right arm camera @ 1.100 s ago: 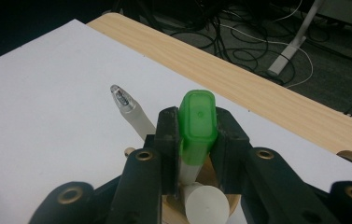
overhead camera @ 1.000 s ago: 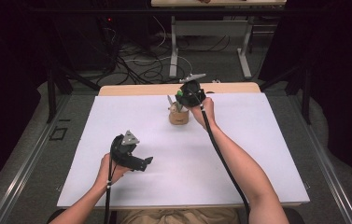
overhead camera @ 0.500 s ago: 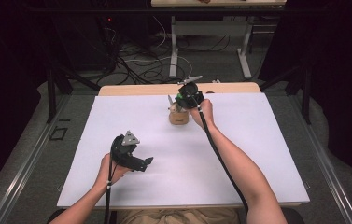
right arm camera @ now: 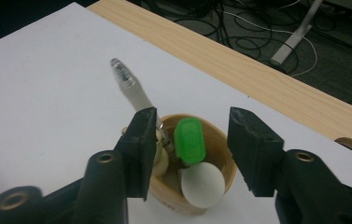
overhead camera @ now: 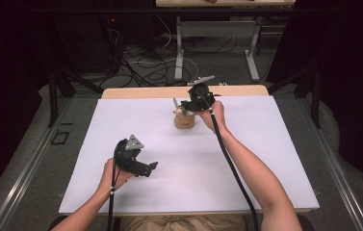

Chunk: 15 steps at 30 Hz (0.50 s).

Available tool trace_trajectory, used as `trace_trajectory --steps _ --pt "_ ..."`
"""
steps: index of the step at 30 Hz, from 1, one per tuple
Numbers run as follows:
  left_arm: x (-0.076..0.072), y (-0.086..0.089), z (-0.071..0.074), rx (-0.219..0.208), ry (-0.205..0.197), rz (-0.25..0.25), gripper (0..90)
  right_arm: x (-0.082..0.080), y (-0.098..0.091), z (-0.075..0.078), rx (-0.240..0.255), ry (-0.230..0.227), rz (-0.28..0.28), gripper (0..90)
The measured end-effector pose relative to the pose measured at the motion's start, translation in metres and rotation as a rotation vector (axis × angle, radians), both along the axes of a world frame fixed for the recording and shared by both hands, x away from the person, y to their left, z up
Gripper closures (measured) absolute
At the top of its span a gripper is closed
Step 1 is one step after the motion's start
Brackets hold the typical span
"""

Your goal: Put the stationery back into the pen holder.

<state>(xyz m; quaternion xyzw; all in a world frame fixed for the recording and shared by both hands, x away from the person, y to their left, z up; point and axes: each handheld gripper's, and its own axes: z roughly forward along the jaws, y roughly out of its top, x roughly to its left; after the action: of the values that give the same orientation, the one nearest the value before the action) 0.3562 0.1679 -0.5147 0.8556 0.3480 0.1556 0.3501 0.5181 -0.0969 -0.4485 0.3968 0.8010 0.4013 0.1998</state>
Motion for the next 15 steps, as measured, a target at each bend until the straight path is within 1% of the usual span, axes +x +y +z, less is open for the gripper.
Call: trace_trajectory --steps 1,4,5,7,9,10,11,12,13,14,15 --pt "0.000 0.000 0.000 -0.008 -0.003 0.002 0.2 -0.002 -0.001 0.001 -0.002 0.002 0.008 48.2" --pt "0.000 0.000 0.000 -0.005 0.001 0.006 0.3 -0.008 -0.006 0.003 0.002 0.016 0.031 41.0" --pt "0.000 0.000 0.000 -0.008 0.002 0.006 0.3 -0.010 -0.007 0.004 -0.006 0.026 0.033 39.3" --pt "0.000 0.000 0.000 -0.008 -0.001 0.003 0.2 -0.013 -0.013 0.004 0.012 0.049 0.045 35.3" --pt "0.000 0.000 0.000 -0.009 -0.003 0.002 0.3 -0.017 -0.018 0.004 0.017 0.055 0.061 31.2" --pt "0.000 0.001 0.000 -0.002 -0.002 0.000 0.3 -0.019 -0.020 0.004 0.022 0.067 0.073 29.4" --pt "0.000 0.001 0.000 -0.006 -0.001 0.003 0.3 -0.021 -0.021 0.003 0.025 0.064 0.077 27.8" --pt "0.000 0.001 0.000 -0.002 -0.001 0.000 0.3 -0.024 -0.024 0.003 0.024 0.078 0.087 25.8" --pt "0.000 0.001 0.001 -0.003 0.000 0.003 0.2 -0.025 -0.026 0.002 0.025 0.081 0.100 23.9" --pt "-0.001 0.001 0.001 -0.006 -0.001 0.007 0.3 -0.027 -0.028 0.002 0.037 0.091 0.106 22.7" --pt "0.000 0.001 0.001 -0.003 -0.003 0.006 0.2 -0.030 -0.030 0.001 0.034 0.099 0.112 21.4"
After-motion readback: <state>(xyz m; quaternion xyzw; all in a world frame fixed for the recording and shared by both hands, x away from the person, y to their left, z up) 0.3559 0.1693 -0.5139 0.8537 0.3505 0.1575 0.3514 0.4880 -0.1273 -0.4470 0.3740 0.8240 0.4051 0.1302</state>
